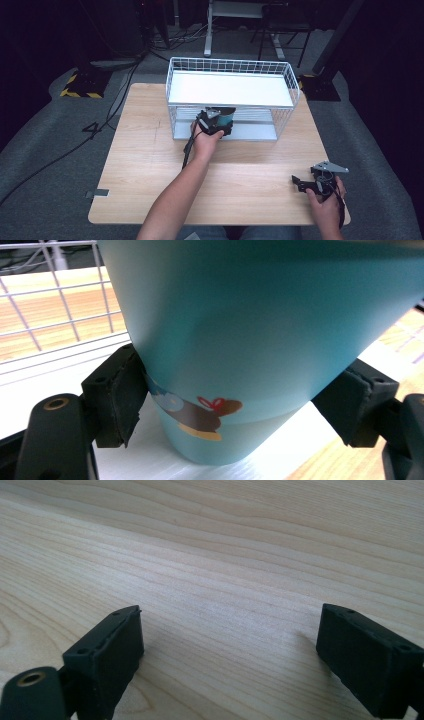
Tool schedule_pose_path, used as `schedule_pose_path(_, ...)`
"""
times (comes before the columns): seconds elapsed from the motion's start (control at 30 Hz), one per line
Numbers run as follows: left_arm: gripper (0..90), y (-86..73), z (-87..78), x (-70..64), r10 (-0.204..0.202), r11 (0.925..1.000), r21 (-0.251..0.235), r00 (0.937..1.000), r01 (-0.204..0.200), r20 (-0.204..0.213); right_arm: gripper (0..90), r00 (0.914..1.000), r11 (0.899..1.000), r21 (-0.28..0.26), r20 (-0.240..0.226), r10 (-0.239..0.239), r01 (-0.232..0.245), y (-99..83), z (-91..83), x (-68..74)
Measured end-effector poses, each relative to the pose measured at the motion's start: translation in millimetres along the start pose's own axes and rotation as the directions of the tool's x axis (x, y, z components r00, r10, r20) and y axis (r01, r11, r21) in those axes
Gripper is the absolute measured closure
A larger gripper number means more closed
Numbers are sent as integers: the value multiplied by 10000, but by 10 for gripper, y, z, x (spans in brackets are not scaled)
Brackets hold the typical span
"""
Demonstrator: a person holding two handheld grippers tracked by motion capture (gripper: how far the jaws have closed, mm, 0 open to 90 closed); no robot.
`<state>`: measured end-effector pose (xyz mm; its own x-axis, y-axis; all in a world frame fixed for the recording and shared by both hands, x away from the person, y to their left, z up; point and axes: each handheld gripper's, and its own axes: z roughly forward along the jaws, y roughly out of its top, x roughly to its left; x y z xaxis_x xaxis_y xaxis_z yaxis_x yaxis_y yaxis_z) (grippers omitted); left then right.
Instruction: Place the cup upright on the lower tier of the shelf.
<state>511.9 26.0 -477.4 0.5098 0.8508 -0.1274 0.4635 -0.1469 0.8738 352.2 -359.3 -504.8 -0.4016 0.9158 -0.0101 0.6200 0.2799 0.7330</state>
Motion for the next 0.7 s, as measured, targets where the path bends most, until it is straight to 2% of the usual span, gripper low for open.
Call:
schedule_pose_path(0.1,208,-28,26,6,51,9998,192,10000,-51,-9,118,10000,10000,-1,0,-2,2,0,0,0)
schedule_pose_path(0.13,206,-42,35,9,40,9999,98,9999,-41,145,118,10000,10000,1,-1,1,-1,0,0,0)
schedule_pose_path(0.23,205,-61,41,19,3,9999,-121,9999,-2,119,118,10000,10000,0,-1,-3,3,0,0,0)
schedule_pose_path(0.3,203,-70,46,19,-34,9999,-138,10000,34,33,118,10000,10000,0,1,-2,2,0,0,0)
schedule_pose_path(0.37,199,-73,57,16,-44,9998,-217,9997,49,227,118,10000,10000,1,-2,1,-1,0,0,0)
schedule_pose_path(0.53,158,-67,34,22,-86,9993,-351,9997,94,216,118,10000,10000,-1,2,-2,2,0,0,0)
schedule_pose_path(0.57,153,-64,27,29,-28,9995,-322,9994,39,353,118,10000,10000,0,1,2,-2,0,0,0)
schedule_pose_path(0.6,153,-62,10,29,49,9994,-335,9998,-43,192,117,10000,10000,-1,0,3,-3,0,0,0)
schedule_pose_path(0.63,153,-63,-17,15,-142,9996,-262,9998,139,-130,118,10000,10000,-1,0,-3,3,0,0,0)
schedule_pose_path(0.67,153,-62,-35,21,-96,9997,-212,9999,93,-135,117,10000,10000,-1,0,-1,1,0,0,0)
schedule_pose_path(0.7,151,-54,-41,55,316,9994,-180,9984,-308,472,118,10000,10000,0,-1,2,-2,0,0,0)
